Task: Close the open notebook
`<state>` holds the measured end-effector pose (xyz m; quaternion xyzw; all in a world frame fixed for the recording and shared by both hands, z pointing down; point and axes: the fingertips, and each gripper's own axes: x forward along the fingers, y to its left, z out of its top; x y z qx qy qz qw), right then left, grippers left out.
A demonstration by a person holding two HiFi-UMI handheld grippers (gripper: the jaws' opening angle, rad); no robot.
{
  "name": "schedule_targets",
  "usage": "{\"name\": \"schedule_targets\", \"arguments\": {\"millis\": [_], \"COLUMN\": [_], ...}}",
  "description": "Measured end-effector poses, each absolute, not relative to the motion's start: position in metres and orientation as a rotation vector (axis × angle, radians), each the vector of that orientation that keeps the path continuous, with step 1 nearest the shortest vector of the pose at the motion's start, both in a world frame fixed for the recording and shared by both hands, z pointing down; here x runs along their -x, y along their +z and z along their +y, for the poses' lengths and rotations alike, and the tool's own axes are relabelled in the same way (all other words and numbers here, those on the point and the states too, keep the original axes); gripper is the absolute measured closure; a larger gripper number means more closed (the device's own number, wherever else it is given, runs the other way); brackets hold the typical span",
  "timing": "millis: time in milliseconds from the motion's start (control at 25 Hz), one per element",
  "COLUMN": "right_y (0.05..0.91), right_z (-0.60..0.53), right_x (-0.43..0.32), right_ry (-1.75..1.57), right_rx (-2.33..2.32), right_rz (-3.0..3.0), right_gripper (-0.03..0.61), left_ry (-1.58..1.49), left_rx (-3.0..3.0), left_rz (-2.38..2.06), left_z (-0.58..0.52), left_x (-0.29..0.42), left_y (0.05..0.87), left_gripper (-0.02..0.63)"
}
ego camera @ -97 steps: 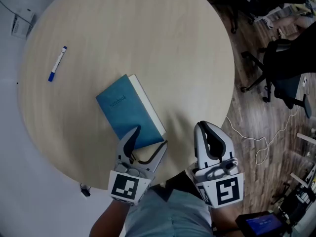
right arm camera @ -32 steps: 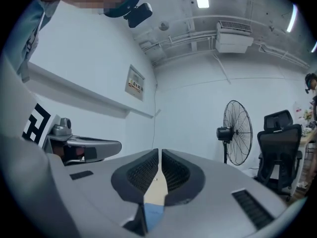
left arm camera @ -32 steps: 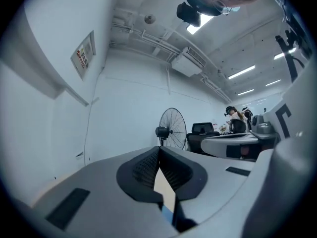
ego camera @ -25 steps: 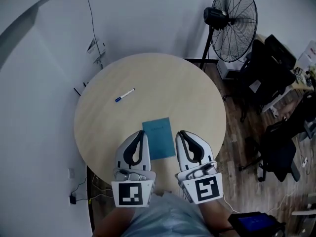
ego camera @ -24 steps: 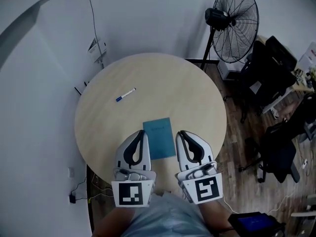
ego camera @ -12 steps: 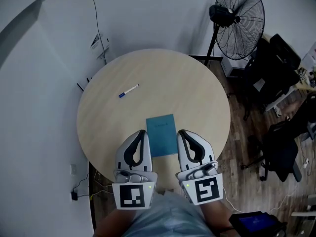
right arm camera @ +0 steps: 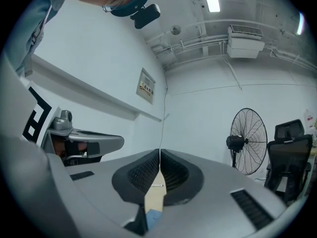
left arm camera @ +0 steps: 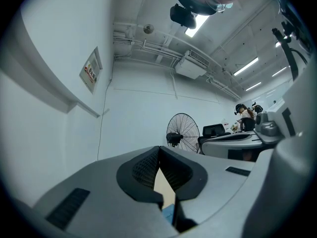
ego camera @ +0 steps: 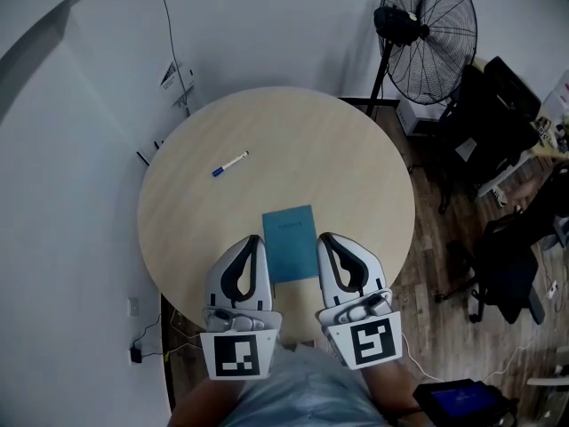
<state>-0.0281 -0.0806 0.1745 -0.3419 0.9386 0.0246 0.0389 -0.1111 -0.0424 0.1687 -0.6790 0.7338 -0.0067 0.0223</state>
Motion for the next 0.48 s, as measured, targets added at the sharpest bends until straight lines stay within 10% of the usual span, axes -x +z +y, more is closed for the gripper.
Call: {"name": "schedule_targets", "arguments": {"millis": [480], "right_y": [0.1704], "right_z": [-0.0848], "right_x": [0.0279], "right_ry": [0.08], "right_rx": [1.068], "right_rz": [2.873], "right_gripper": [0.531], "left_ry": [-0.026], "left_rx": [2.089], "left_rz": [2.279], "left_z": [-0.0419], "left_x": [0.1195], "left_y": [0.1644], "left_gripper": [0.595]}}
